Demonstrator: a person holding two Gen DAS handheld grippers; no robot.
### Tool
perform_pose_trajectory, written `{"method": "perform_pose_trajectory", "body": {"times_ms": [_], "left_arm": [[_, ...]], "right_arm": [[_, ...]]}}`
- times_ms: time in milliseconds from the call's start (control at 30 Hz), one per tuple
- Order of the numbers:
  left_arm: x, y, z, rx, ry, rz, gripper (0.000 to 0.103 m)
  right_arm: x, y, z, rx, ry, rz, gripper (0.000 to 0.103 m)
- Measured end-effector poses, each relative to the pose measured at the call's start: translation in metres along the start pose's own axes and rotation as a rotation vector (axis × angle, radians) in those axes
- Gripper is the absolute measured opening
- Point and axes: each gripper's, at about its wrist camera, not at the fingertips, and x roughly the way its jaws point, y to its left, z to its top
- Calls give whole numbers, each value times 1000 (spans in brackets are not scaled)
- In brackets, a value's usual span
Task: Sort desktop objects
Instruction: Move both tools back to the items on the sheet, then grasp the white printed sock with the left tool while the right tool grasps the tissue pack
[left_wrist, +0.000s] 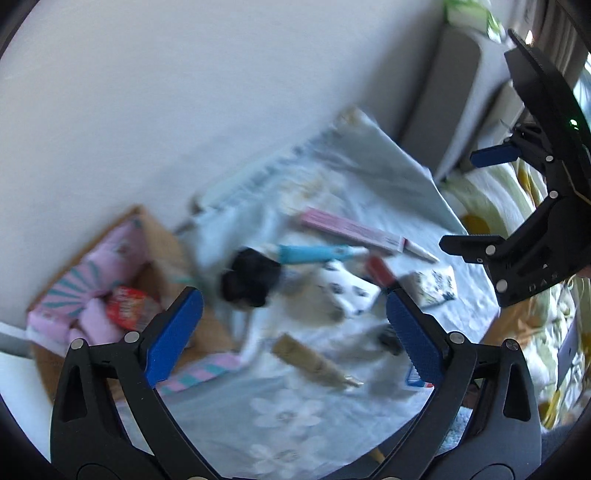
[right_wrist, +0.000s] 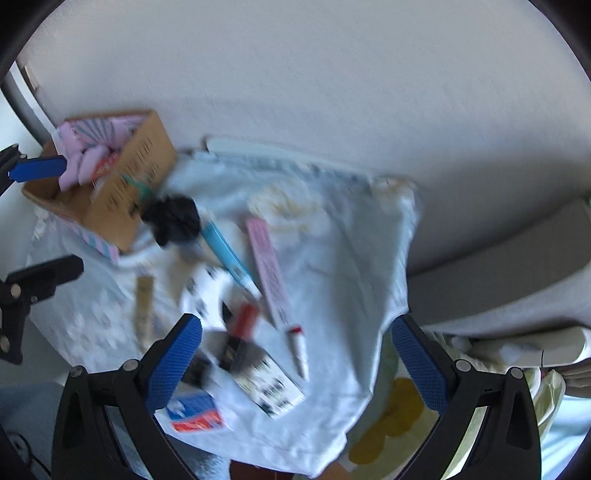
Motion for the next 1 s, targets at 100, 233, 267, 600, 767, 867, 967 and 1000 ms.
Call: {"method": "perform_pose_trajectory", "body": {"times_ms": [100, 233, 267, 600, 767, 867, 967, 1000], "left_arm": [[30, -18, 0, -28, 61, -30, 95], [63, -28, -2, -78, 128, -30, 90], [73, -29, -2, -93, 145, -24, 89], [127, -29, -10, -191, 249, -23, 68], [132, -29, -14, -206, 239, -41, 58], [130, -28, -14, -207, 234, -45, 44], [128, -24, -14, -225, 237, -52, 38], [126, -23, -14, -223, 236, -48, 37]], "right_arm": [[16, -9, -25, -14, 40, 7, 103], [41, -14, -52, -31, 98, 45, 103], [46, -14, -58, -36, 112, 56, 103], [87, -1, -85, -108, 195, 168, 85], [101, 11, -81, -156, 209, 192, 64], [101, 20, -78, -207, 190, 166, 54], [101, 25, -72, -240, 188, 147, 49], [100, 26, -71, -244, 189, 143, 48]]}}
